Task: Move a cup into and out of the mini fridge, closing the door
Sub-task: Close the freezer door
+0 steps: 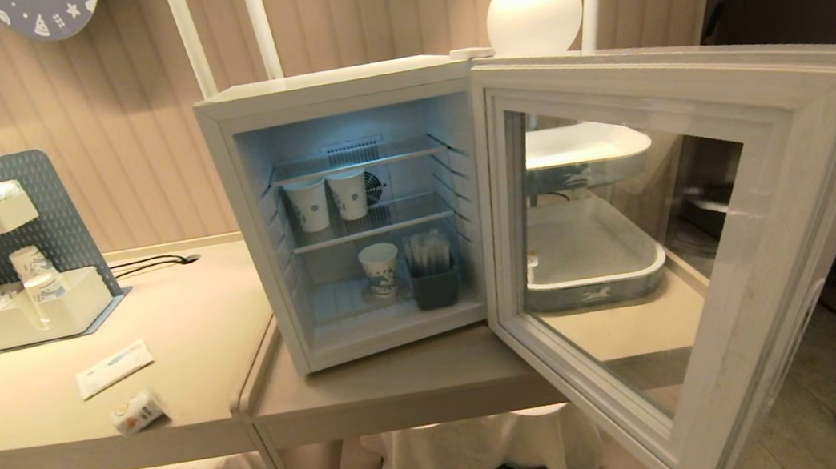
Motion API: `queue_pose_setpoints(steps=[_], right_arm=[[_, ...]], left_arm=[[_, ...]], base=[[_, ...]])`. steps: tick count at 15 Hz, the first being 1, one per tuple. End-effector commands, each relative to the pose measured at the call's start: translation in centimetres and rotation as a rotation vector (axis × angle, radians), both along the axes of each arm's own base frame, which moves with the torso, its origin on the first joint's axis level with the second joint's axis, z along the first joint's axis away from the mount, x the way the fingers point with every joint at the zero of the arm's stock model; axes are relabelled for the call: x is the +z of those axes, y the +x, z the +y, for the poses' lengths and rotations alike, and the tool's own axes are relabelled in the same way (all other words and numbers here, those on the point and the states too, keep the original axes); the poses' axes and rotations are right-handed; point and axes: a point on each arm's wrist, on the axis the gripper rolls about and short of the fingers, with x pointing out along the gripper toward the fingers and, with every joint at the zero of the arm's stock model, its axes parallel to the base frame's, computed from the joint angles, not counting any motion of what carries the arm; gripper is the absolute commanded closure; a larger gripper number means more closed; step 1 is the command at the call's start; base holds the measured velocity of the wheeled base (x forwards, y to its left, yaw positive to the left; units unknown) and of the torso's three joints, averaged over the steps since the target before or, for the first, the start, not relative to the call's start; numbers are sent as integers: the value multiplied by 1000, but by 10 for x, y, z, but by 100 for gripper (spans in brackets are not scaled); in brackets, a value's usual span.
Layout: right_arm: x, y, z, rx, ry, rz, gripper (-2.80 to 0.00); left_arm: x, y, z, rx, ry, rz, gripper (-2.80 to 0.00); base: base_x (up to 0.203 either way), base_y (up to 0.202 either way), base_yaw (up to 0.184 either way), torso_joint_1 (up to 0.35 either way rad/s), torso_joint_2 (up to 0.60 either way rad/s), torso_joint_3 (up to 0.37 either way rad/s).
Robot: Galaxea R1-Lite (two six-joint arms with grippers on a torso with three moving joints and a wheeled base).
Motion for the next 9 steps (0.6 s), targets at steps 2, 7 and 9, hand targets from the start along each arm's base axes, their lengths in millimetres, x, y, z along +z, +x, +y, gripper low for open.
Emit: queue_pose_setpoints(steps=[2, 7, 9], right_arm=[[66, 32, 0, -18, 101, 117, 0], [125, 191, -7, 123, 317, 472, 0], [130, 243, -26, 412, 520, 511, 0]], left_arm=[[0, 0, 0, -1, 0, -1, 0], [0, 0, 0, 3, -6, 1, 0], [0, 0, 0, 3, -8, 1, 0]], base=[[0, 0, 0, 0, 0, 0], [0, 0, 0, 0, 0, 0], [0, 0, 0, 0, 0, 0]])
